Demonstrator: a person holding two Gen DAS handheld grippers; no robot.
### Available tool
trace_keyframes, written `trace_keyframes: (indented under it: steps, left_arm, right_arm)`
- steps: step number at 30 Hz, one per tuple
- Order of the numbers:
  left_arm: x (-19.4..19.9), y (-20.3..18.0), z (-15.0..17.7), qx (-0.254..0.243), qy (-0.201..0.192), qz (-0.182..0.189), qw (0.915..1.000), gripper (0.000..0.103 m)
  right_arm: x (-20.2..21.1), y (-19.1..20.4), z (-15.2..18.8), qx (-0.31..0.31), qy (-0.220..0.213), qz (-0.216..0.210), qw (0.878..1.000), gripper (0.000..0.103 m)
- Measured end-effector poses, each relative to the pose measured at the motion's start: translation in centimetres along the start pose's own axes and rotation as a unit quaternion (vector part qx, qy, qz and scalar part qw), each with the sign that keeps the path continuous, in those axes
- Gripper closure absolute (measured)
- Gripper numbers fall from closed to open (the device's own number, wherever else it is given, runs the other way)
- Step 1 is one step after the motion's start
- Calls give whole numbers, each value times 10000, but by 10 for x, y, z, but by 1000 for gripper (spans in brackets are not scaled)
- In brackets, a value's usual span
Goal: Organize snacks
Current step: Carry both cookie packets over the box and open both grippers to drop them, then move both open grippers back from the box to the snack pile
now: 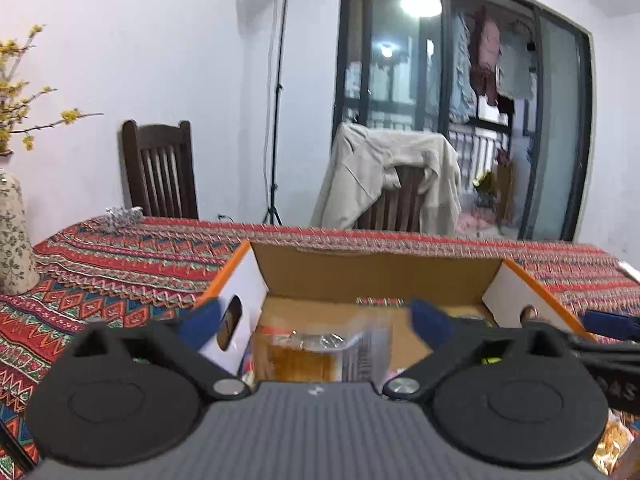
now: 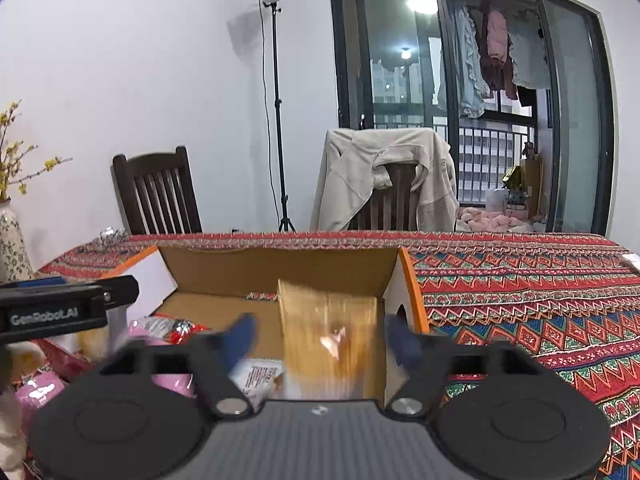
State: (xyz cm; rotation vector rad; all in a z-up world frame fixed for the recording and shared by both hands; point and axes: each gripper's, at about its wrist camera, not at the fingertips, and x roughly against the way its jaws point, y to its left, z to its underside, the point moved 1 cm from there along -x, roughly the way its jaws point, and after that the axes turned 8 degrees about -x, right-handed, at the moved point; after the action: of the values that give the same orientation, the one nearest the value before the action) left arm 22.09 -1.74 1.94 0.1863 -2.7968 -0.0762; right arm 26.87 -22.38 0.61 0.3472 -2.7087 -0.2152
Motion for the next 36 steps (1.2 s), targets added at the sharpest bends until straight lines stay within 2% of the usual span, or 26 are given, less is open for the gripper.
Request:
trace_keyframes:
  steps: [1,23,31,36]
  left_arm:
    - [0,1,-1,29,-19,-16,10000,0]
    - [2,5,-5,257,58,-7,9997,0]
    - [32,14,-29,440,-206,-91,9988,0]
    - [52,20,-31,521,-154,68,9985,0]
  right_arm:
    - [2,-1,0,-25,-39,-30,10000,0]
    - [4,-3,-1,-129,-109,-20,9999,0]
    - [37,7,-16,-40,-298,70,9995,0]
    - [58,10,-9,52,-278,70,9996,0]
